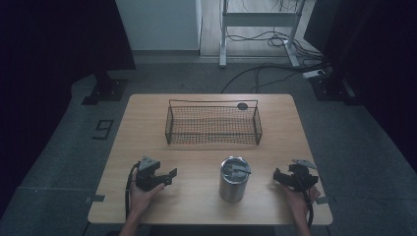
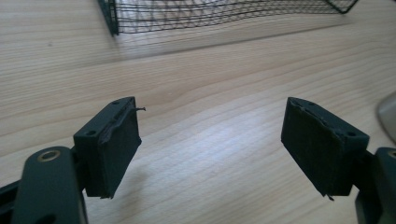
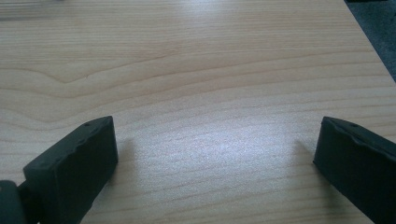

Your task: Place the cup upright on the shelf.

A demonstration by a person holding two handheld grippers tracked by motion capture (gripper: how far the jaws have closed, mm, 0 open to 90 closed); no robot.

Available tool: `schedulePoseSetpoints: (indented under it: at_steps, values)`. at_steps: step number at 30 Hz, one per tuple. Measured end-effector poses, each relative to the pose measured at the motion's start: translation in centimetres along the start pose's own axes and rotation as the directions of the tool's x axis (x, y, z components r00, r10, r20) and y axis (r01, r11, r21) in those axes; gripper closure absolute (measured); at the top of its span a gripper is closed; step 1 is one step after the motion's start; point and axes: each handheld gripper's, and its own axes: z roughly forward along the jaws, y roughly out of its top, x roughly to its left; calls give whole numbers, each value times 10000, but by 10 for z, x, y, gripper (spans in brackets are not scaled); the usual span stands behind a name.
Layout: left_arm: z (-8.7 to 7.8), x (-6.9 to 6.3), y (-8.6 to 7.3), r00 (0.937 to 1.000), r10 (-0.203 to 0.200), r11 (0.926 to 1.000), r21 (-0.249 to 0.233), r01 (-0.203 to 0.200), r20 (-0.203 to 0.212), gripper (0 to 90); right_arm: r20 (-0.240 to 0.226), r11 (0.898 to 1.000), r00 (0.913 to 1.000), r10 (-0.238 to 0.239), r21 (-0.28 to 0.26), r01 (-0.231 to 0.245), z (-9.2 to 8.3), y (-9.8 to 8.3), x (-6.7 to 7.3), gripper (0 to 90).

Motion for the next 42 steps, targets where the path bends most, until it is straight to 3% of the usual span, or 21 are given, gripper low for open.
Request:
schedulePoseSetpoints:
  at_steps: [4, 20, 30, 37, 42]
  values:
    - [-6, -3, 2, 9991, 86, 9998, -196, -78, 415, 197, -51, 10000, 10000, -51, -22, 51, 0, 0, -1, 0]
    - [-18, -13, 10, 9941, 428, 9987, -322, -398, 998, 158, -26, 10000, 10000, -19, -6, 19, 0, 0, -2, 0]
    - [-18, -32, 13, 9877, 832, 9961, -397, -786, 1320, 152, 11, 10000, 10000, 40, -22, -40, 0, -1, -1, 0]
    - [-19, -52, 17, 9794, 1242, 9918, -506, -1175, 1595, 144, 55, 10000, 10000, 75, -26, -75, 0, 0, -2, 0]
    - [-20, -73, 25, 9630, 1749, 9845, -508, -1680, 2050, 116, 95, 9999, 9999, 109, -29, -109, 0, -1, -2, 0]
